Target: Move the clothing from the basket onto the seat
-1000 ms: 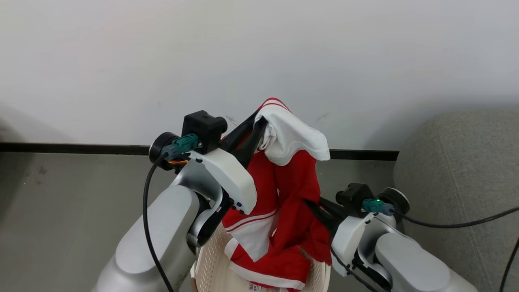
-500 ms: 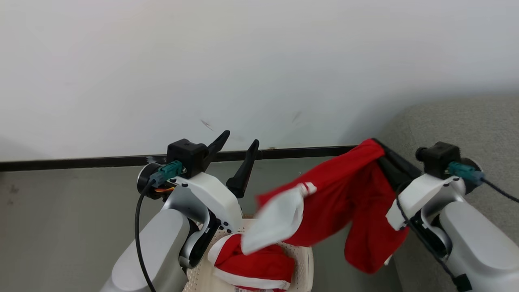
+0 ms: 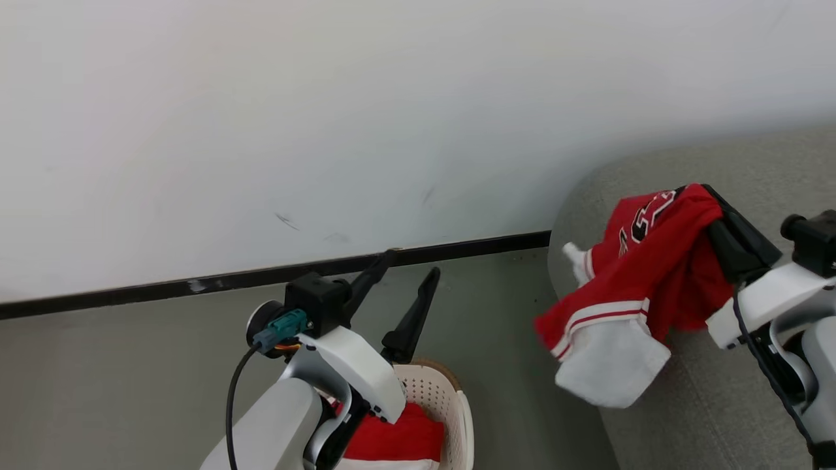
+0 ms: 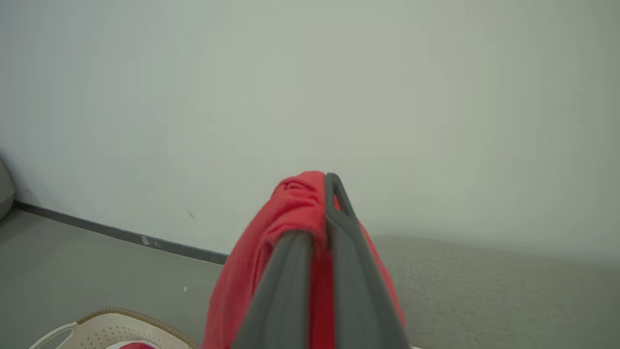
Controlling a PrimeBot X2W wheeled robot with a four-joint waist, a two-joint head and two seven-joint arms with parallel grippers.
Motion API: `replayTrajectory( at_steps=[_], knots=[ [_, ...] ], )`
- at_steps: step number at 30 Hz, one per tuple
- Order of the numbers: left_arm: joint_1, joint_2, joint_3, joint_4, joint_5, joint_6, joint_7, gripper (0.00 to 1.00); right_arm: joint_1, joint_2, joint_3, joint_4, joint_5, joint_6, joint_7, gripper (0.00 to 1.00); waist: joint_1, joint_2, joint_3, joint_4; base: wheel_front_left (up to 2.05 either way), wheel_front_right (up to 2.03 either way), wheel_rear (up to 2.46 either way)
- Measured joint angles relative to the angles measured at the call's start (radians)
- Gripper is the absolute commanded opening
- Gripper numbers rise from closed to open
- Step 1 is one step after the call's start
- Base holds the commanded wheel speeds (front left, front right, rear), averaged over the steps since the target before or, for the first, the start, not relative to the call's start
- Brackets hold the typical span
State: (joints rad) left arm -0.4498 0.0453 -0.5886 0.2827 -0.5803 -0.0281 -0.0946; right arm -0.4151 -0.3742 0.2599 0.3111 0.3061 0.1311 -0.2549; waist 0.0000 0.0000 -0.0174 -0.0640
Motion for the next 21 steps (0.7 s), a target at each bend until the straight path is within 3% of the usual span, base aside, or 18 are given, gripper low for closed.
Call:
replayTrajectory(
  at_steps=[10,21],
  knots=[
    [0.047,-0.002,-0.066,-0.012,-0.011,-0.045,-0.038,1.00,0.107,-0.041,-0.104,-0.060,-0.011,0.000,0.000,0.00,0.0000,0.0000,-0.016,-0.078,0.00,0.00,0.00],
    [0.056,-0.004,-0.102,-0.022,-0.011,-0.050,-0.071,1.00,0.208,-0.061,-0.149,-0.140,-0.028,0.000,0.000,0.00,0.0000,0.0000,-0.024,-0.174,0.00,0.00,0.00]
  ],
)
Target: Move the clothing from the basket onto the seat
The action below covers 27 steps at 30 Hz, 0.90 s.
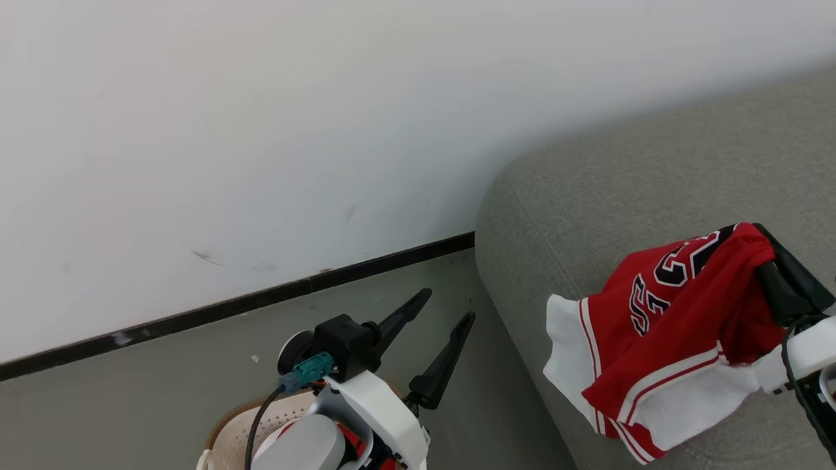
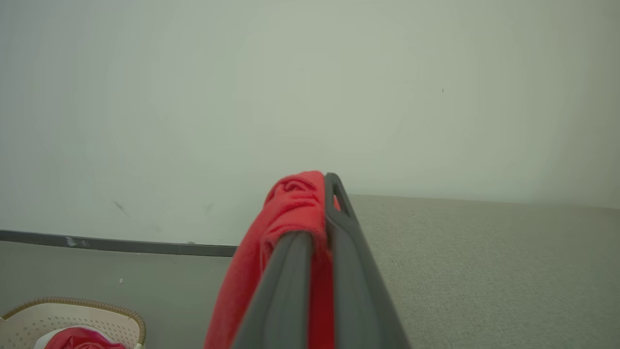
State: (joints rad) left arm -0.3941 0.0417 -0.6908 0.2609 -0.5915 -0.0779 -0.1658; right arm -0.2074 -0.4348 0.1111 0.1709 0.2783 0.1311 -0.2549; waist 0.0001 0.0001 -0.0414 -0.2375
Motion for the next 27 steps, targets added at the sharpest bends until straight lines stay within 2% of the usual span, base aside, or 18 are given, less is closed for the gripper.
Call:
replayTrajectory(
  at_steps=[7,12,20,27],
  knots=[
    [0.027,0.000,-0.003,-0.004,-0.007,0.001,-0.021,1.00,0.016,0.002,0.041,-0.035,0.010,0.000,0.000,0.00,-0.0001,0.0000,0.003,-0.059,0.00,0.00,0.00],
    [0.039,0.000,0.004,-0.010,-0.004,0.022,-0.030,1.00,-0.015,0.001,0.104,-0.037,0.033,0.000,0.011,0.00,0.0000,0.0000,0.016,-0.088,0.00,0.00,0.00],
    [0.038,0.023,0.030,-0.042,0.031,0.064,-0.039,1.00,-0.273,-0.018,0.137,-0.025,0.058,0.000,0.056,0.00,0.0000,0.0000,0.065,-0.103,0.00,0.00,0.00],
    [0.038,0.055,0.056,-0.093,0.050,0.100,-0.047,1.00,-0.508,-0.029,0.035,0.047,0.130,0.000,0.088,0.00,0.0000,0.0000,0.114,-0.092,0.00,0.00,0.00]
  ],
)
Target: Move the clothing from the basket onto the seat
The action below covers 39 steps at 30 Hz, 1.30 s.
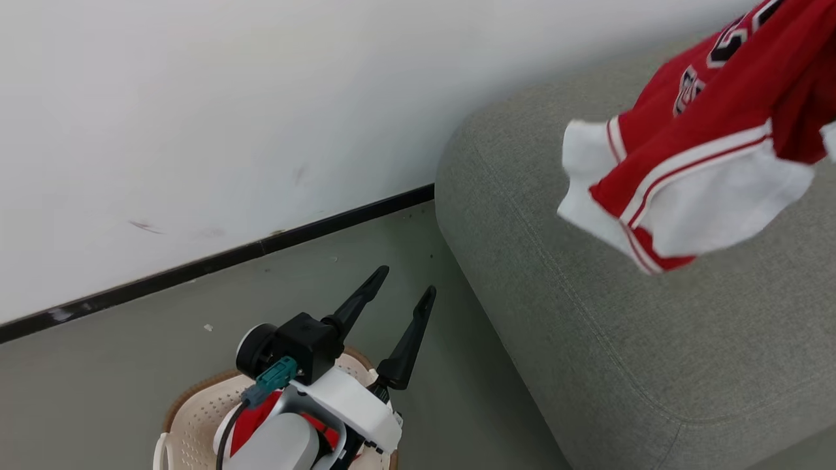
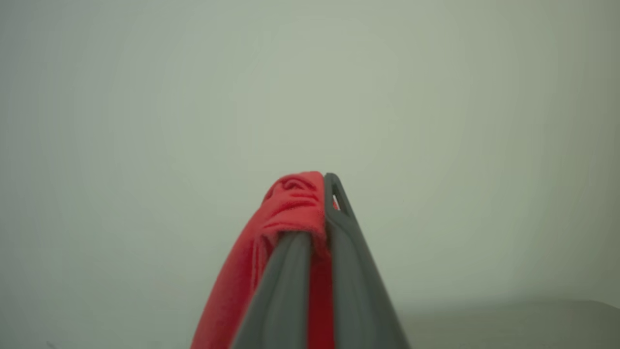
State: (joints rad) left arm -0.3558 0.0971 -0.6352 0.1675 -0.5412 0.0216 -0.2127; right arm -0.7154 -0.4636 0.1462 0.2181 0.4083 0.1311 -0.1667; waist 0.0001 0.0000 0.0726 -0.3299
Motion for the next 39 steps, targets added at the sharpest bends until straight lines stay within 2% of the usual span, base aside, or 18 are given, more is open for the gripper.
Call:
replayTrajectory(
  at_steps=[3,8,21,30,39],
  knots=[
    [0.000,0.011,0.004,-0.023,0.018,0.006,0.000,1.00,-0.085,-0.012,-0.047,0.061,0.023,0.000,0.029,0.00,0.0000,0.0000,0.021,0.009,0.00,0.00,0.00],
    [-0.002,0.028,0.005,-0.067,0.037,0.021,0.002,1.00,-0.166,-0.067,-0.066,0.153,0.004,0.000,0.055,0.00,-0.0001,0.0000,0.057,0.025,0.00,0.00,0.00],
    [-0.033,0.055,-0.024,-0.157,0.081,0.030,0.056,1.00,-0.172,-0.124,-0.107,0.374,-0.050,0.000,0.060,0.00,0.0000,0.0000,0.161,0.070,0.00,0.00,0.00],
    [-0.054,0.063,-0.039,-0.191,0.098,0.030,0.090,1.00,-0.112,-0.054,-0.122,0.500,-0.069,0.000,0.019,0.00,0.0000,0.0000,0.225,0.090,0.00,0.00,0.00],
    [-0.080,0.072,-0.041,-0.220,0.105,0.030,0.107,1.00,-0.103,0.058,-0.078,0.576,-0.113,0.000,-0.046,0.00,0.0000,0.0000,0.293,0.118,0.00,0.00,0.00]
  ],
)
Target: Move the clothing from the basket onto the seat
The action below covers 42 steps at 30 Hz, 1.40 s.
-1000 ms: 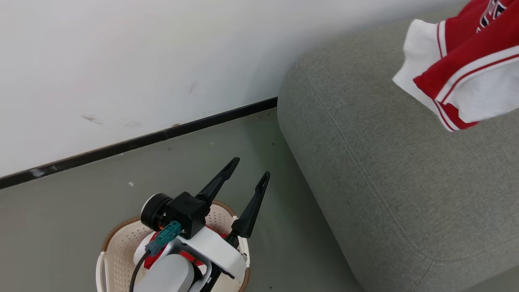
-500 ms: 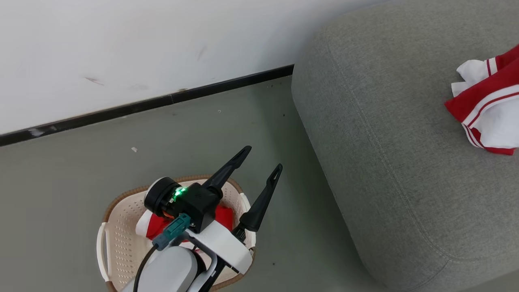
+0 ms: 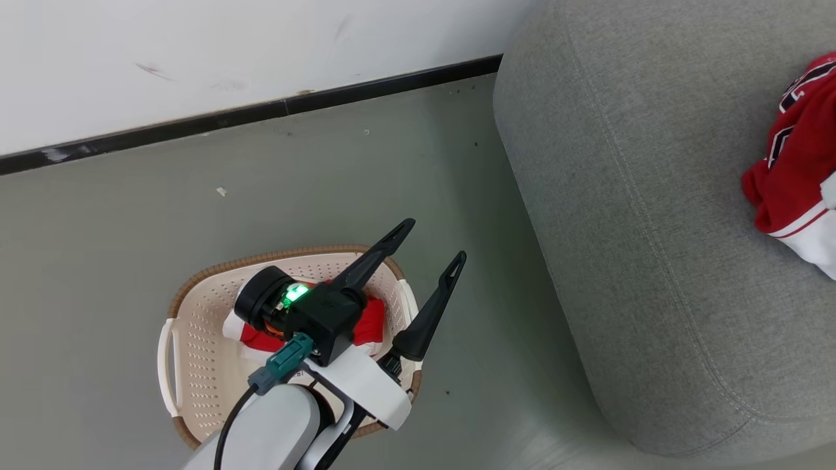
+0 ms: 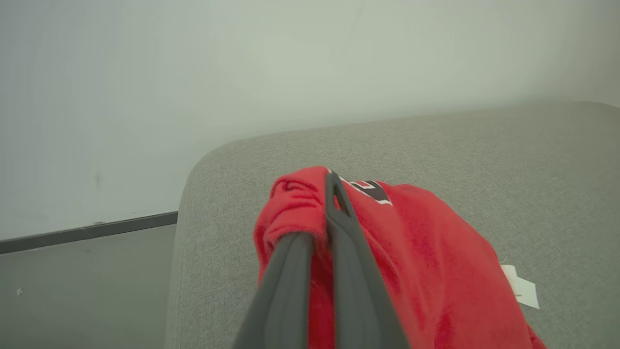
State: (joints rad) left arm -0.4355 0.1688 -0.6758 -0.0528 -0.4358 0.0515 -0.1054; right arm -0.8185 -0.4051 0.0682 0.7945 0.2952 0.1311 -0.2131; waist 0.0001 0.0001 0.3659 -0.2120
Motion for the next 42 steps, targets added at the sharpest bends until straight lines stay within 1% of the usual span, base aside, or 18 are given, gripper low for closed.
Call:
replayTrajectory(
  at_steps=[4,13,14,16,18,19,20,22,30,38,42],
  knots=[
    [-0.014,0.000,0.003,-0.008,0.000,0.000,0.000,1.00,0.002,0.028,0.018,0.028,-0.023,0.000,-0.011,0.00,0.0000,0.0000,0.021,0.012,0.00,0.00,0.00],
    [-0.029,-0.003,0.003,-0.009,0.006,-0.001,-0.002,1.00,0.035,0.066,0.040,0.087,-0.053,0.000,-0.028,0.00,0.0000,0.0000,0.051,0.039,0.00,0.00,0.00],
    [-0.030,-0.003,0.003,-0.009,0.006,-0.002,-0.002,1.00,0.037,0.069,0.042,0.089,-0.056,0.000,-0.029,0.02,0.0000,0.0000,0.053,0.041,0.00,0.00,0.00],
    [-0.030,-0.002,0.005,-0.006,0.006,-0.002,-0.005,1.00,0.036,0.074,0.049,0.089,-0.069,0.000,-0.035,0.29,0.0000,0.0000,0.054,0.045,0.00,0.00,0.00],
    [-0.030,0.000,0.013,-0.003,0.006,-0.002,-0.012,1.00,0.037,0.086,0.054,0.089,-0.072,0.000,-0.035,0.59,0.0000,0.0000,0.054,0.044,0.00,0.00,0.00],
    [-0.030,0.000,0.015,0.000,0.006,-0.002,-0.012,1.00,0.037,0.090,0.055,0.089,-0.072,0.000,-0.035,0.91,0.0000,0.0000,0.054,0.043,0.00,0.00,0.00],
    [-0.030,0.000,0.015,0.002,0.006,-0.002,-0.012,1.00,0.038,0.092,0.057,0.088,-0.078,0.000,-0.035,1.00,0.0000,0.0000,0.053,0.041,0.00,0.00,0.00],
    [-0.030,-0.001,0.016,0.006,0.006,-0.002,-0.017,1.00,0.043,0.092,0.065,0.081,-0.094,0.000,-0.035,1.00,0.0000,0.0000,0.052,0.037,0.00,0.00,0.00],
    [-0.030,0.000,0.030,0.031,-0.002,-0.002,-0.036,1.00,0.096,0.101,0.069,-0.049,-0.126,0.000,-0.035,1.00,0.0000,0.0000,0.038,0.017,0.00,0.00,0.00],
    [-0.023,0.012,0.068,0.064,-0.020,-0.001,-0.076,1.00,0.189,0.115,0.068,-0.159,-0.166,0.000,-0.038,1.00,0.0000,0.0000,0.005,0.005,0.00,0.00,0.00],
    [0.003,0.022,0.098,0.081,-0.032,0.007,-0.091,1.00,0.223,0.118,0.043,-0.226,-0.174,0.000,-0.039,1.00,0.0000,0.0000,-0.017,0.003,0.00,0.00,0.00]
  ],
)
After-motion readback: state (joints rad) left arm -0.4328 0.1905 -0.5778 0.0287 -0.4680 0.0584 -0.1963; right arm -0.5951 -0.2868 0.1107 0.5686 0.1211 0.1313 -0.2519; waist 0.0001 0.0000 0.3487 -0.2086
